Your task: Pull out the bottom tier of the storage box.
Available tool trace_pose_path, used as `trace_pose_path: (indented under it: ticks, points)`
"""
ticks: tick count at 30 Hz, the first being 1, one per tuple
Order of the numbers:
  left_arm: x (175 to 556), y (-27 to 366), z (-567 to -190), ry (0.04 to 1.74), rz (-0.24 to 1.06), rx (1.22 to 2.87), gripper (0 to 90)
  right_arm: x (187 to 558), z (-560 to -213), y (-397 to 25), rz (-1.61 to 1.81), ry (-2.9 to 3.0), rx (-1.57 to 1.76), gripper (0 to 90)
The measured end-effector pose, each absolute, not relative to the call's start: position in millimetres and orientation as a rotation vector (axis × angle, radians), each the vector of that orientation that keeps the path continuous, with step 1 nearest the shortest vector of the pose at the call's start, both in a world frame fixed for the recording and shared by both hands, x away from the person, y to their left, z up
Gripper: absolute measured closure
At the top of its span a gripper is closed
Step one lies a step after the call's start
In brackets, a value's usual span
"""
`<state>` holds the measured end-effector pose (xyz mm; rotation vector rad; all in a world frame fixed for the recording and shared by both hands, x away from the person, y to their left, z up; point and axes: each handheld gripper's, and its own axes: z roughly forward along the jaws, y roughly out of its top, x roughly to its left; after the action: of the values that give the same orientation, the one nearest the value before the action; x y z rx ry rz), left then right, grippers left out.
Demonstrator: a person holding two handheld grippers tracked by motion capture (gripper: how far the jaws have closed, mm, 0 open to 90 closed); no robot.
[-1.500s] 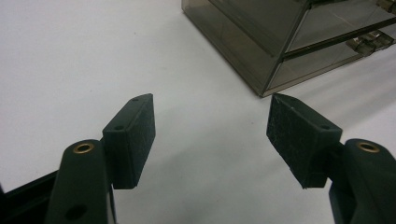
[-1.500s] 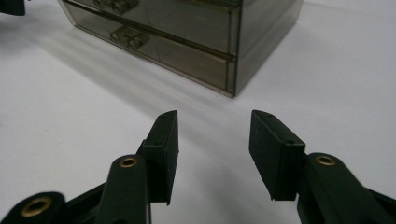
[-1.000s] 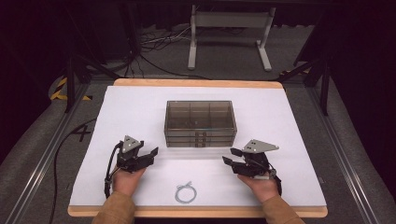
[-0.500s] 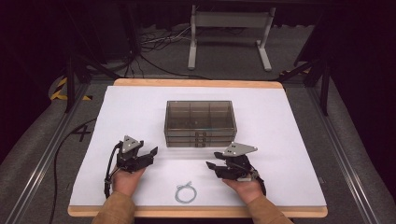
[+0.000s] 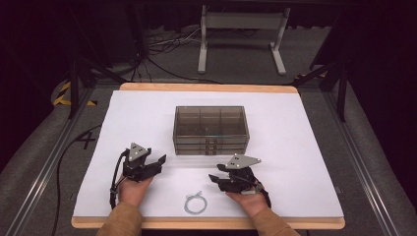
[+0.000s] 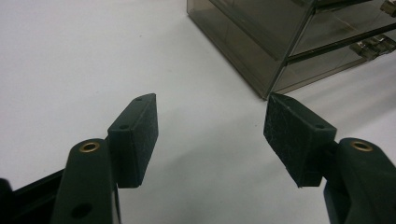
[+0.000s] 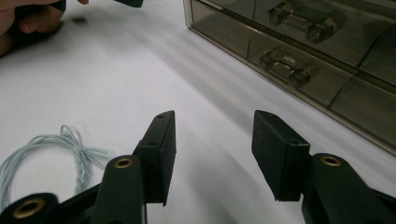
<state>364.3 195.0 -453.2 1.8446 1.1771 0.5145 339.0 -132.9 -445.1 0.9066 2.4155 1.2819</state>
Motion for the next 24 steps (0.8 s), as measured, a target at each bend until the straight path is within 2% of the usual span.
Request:
trace_pose_path:
  ticks: [10, 15, 24]
  points:
    - [364, 195, -453, 1.178, 0.515, 1.844, 36.0, 342, -446, -132, 1.285, 2.397, 0.934, 50.1]
    - [364, 195, -453, 1.178, 0.515, 1.844, 36.0, 343, -445, -130, 1.261, 2.369, 0.95, 58.5]
    - [365, 195, -453, 1.179, 0.515, 1.847, 36.0, 343, -437, -121, 1.169, 2.399, 0.882, 59.1]
